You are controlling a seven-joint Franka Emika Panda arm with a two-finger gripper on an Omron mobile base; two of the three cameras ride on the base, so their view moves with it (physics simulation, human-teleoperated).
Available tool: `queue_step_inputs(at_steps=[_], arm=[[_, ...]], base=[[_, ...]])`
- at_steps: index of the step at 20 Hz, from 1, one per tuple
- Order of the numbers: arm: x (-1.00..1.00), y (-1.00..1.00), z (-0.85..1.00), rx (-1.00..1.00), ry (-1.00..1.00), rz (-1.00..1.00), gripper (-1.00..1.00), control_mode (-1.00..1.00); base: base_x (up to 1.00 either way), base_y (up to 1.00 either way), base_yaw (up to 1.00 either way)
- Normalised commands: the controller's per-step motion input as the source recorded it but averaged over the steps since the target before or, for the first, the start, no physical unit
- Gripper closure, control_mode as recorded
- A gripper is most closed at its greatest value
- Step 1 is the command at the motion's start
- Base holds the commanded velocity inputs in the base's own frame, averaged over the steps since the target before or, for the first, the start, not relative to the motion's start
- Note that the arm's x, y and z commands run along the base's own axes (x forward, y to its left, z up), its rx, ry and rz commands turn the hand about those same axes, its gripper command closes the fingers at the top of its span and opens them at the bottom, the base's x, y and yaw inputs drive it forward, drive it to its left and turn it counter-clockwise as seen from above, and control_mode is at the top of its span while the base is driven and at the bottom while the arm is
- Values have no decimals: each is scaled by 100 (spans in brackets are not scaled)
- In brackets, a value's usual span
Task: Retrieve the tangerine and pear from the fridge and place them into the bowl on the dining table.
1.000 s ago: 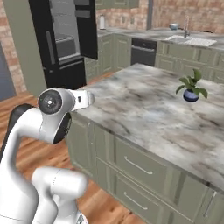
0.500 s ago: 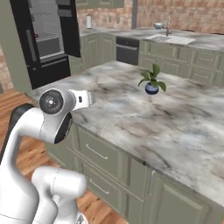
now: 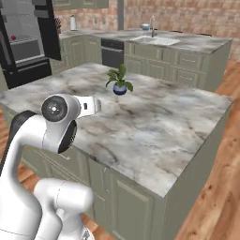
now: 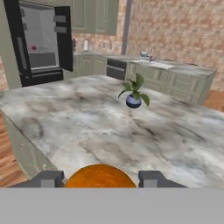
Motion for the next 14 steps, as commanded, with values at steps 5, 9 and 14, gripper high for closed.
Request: queue_step_inputs(at_steps=[5, 9, 14], arm=[[0, 0, 0, 0, 0, 0, 100, 100], [0, 0, 0, 0, 0, 0, 100, 100], [0, 0, 0, 0, 0, 0, 100, 100]], base=[[0, -100, -29], [8, -100, -42], [20, -100, -47]])
